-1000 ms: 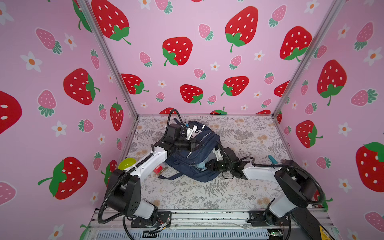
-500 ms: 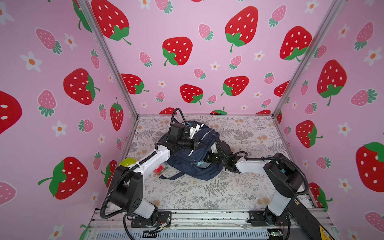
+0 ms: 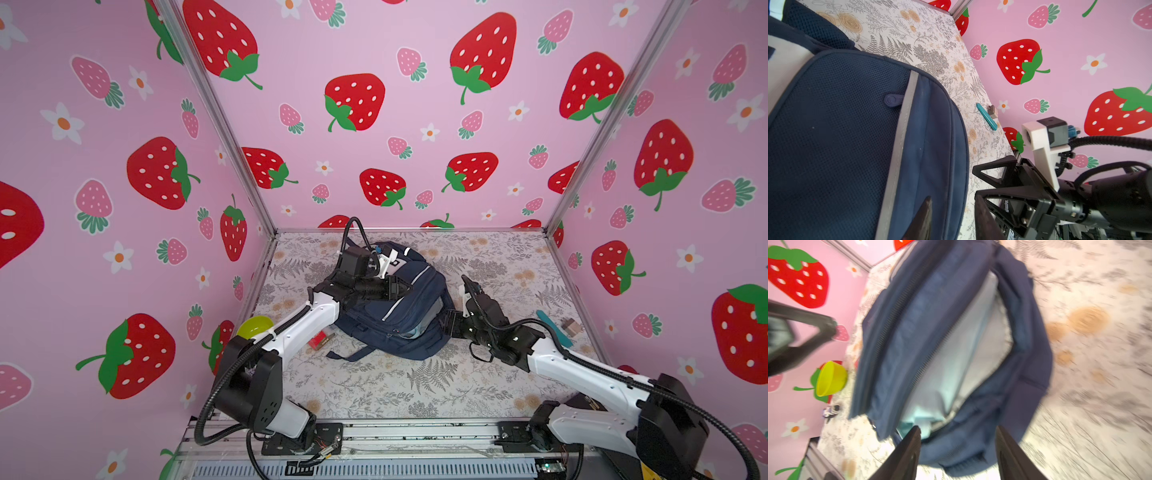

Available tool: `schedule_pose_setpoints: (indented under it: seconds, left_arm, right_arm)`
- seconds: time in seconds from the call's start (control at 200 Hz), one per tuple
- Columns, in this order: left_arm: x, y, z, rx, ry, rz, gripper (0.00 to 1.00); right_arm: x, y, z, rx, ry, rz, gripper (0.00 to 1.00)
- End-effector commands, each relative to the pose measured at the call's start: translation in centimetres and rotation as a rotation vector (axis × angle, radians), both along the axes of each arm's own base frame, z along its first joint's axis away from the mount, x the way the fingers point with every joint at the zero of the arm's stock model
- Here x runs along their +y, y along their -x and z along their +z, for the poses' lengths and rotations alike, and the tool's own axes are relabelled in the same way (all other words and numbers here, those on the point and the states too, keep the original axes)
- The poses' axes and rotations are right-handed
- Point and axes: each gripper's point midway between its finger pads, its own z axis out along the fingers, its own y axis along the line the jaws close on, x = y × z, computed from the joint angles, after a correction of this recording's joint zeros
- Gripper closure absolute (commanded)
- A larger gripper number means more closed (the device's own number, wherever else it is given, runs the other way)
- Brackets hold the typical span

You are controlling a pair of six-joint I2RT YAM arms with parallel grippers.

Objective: Pack the student bag
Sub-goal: 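Release the pouch and withdraw the right gripper from the bag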

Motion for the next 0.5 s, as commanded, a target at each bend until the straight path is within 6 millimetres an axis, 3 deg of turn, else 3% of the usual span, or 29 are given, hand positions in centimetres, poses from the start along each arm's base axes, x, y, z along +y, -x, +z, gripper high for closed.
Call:
schedule_pose_setpoints:
  seconds: [0.0, 0.13, 0.21, 0.375, 0.495]
  left_arm:
    - [2.3, 2.1, 0.8, -0.021, -0.068, 0.112, 0.59]
    - [8.0, 4.4, -2.3, 0.097, -0.193, 0.356, 0.47]
    - [9.8, 5.9, -3.7, 0.188, -0.164, 0.405, 0.45]
    - [10.6, 7.3, -5.7, 0.289, -0.08, 0.457, 0.39]
    - [9.5, 6.9, -7.8, 0.377, -0.003, 0.451, 0.38]
  right_arm:
    - [-1.9, 1.0, -0.5, -0.023, 0.09, -0.031, 0.42]
    - [-1.3, 2.0, 0.0, -0.06, 0.124, -0.023, 0.42]
    - [-0.3, 2.2, 0.2, -0.075, 0.159, -0.01, 0.42]
    - [3.9, 2.6, 1.3, -0.123, 0.204, 0.09, 0.45]
    - [6.7, 3.3, 1.8, -0.163, 0.241, 0.114, 0.43]
